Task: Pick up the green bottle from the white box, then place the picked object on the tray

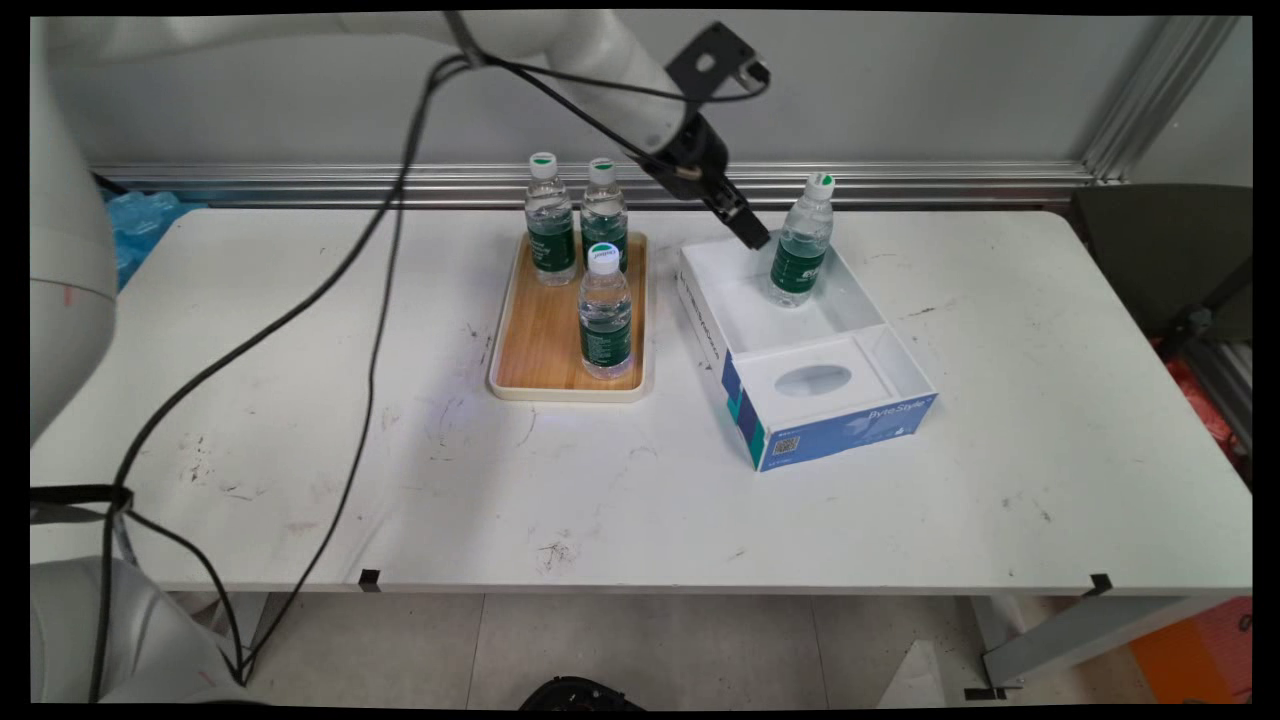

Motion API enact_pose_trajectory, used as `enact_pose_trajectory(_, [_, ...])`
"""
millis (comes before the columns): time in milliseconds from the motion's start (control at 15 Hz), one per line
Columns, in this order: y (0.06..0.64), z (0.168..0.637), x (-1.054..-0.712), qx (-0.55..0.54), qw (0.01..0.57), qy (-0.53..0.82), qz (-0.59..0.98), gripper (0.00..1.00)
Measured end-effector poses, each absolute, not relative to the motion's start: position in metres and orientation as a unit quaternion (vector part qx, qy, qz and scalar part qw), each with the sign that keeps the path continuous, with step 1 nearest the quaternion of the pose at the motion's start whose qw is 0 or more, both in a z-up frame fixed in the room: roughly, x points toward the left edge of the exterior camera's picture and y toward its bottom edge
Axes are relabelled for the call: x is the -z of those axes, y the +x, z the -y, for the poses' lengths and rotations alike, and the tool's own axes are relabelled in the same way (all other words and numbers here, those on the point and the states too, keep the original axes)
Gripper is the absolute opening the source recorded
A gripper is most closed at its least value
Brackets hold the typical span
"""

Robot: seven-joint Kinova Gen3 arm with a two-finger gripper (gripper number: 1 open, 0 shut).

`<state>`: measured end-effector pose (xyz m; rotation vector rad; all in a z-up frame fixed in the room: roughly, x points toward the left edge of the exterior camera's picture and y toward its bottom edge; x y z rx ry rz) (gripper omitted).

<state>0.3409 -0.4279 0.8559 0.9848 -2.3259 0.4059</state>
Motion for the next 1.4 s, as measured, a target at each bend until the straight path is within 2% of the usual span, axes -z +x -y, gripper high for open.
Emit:
enact_pose_trajectory(267, [0.318,0.455,-0.83,-0.148,0.296,0.355,0.875,1.0])
enact_pose_trajectory(933, [0.284,0.49,-0.8,-0.138,0.316,0.333,0.878,1.0])
enact_pose_trajectory(1000, [0.283,0.491,-0.799,-0.138,0.317,0.332,0.878,0.0])
enact_pose_trajectory(1400, [0.283,0.495,-0.803,-0.149,0.319,0.329,0.876,0.0])
